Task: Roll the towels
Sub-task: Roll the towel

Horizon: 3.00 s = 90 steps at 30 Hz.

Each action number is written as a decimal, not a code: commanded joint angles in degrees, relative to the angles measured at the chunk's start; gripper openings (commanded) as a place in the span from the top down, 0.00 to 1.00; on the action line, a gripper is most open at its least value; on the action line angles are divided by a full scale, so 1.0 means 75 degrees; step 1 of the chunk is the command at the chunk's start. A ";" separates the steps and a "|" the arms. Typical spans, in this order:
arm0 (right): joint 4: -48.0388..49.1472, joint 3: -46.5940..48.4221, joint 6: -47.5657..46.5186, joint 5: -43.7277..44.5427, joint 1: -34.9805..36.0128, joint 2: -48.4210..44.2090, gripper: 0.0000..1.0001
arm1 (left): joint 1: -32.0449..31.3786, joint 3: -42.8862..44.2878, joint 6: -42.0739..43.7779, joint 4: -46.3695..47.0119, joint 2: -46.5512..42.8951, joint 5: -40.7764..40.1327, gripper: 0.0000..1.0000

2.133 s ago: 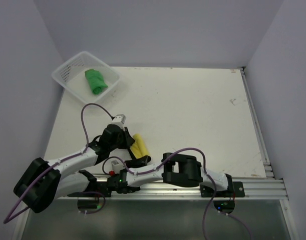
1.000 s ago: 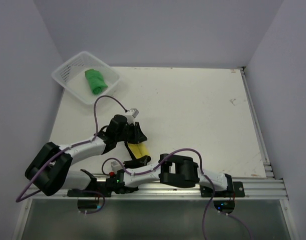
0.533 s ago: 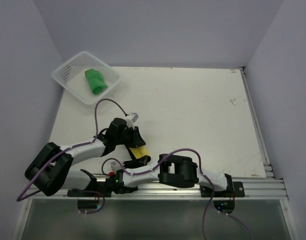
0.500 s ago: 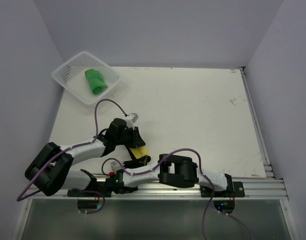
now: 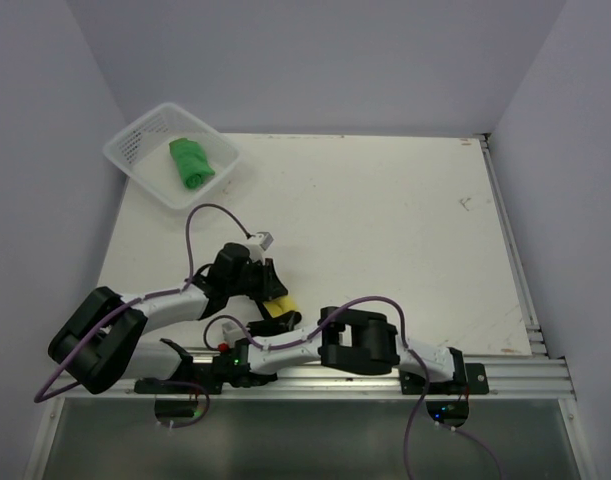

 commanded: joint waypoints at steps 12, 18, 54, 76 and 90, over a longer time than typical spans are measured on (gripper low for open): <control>0.3718 -0.2540 0.1642 -0.2835 -0.0282 -0.2256 0.63 | -0.0014 -0.0358 -0.0163 0.0063 0.0011 -0.0387 0.75; 0.3965 -0.3033 0.2017 -0.2718 -0.0282 -0.3147 0.58 | -0.0014 -0.0393 -0.0198 0.0134 0.0011 -0.0446 0.75; 0.6918 -0.6304 0.4771 -0.5600 -0.2214 -0.7743 0.45 | -0.0014 -0.0498 -0.0303 0.0521 0.0011 -0.0399 0.75; 0.8090 -0.6807 0.5439 -0.6608 -0.3000 -0.5938 0.49 | -0.0014 -0.0978 -0.0503 0.0860 -0.0259 -0.0352 0.75; 0.8957 -0.7604 0.5487 -0.7264 -0.2977 -0.5832 0.84 | -0.0014 -0.0920 -0.0444 0.0790 -0.0317 -0.0551 0.74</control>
